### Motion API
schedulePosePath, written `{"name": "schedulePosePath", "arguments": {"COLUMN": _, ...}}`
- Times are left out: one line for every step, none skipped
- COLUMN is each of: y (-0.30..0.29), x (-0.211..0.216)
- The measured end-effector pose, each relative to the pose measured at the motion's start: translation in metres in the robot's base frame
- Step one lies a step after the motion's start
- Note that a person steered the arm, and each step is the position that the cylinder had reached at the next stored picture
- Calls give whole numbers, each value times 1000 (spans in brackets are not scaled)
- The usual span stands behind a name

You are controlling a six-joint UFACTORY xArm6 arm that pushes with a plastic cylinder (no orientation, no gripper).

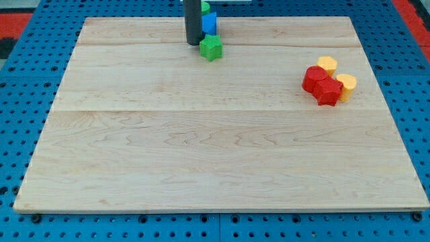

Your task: Place the green star and blue blocks to the top center

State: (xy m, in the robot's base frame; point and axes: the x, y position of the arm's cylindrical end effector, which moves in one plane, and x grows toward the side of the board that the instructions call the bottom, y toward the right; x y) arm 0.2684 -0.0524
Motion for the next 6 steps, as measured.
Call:
{"name": "schedulePosePath", "arguments": {"y": -40, "x": 23}}
{"name": "schedulePosePath", "arguments": {"y": -25, "x": 60}}
{"name": "schedulePosePath", "arguments": {"y": 11, "x": 63}}
{"name": "schedulePosePath", "arguments": {"y": 37, "x": 54}}
{"name": "schedulePosePath", "arguments": {"y": 56, "x": 35}}
{"name": "schedulePosePath", "arguments": {"y": 65, "x": 12}}
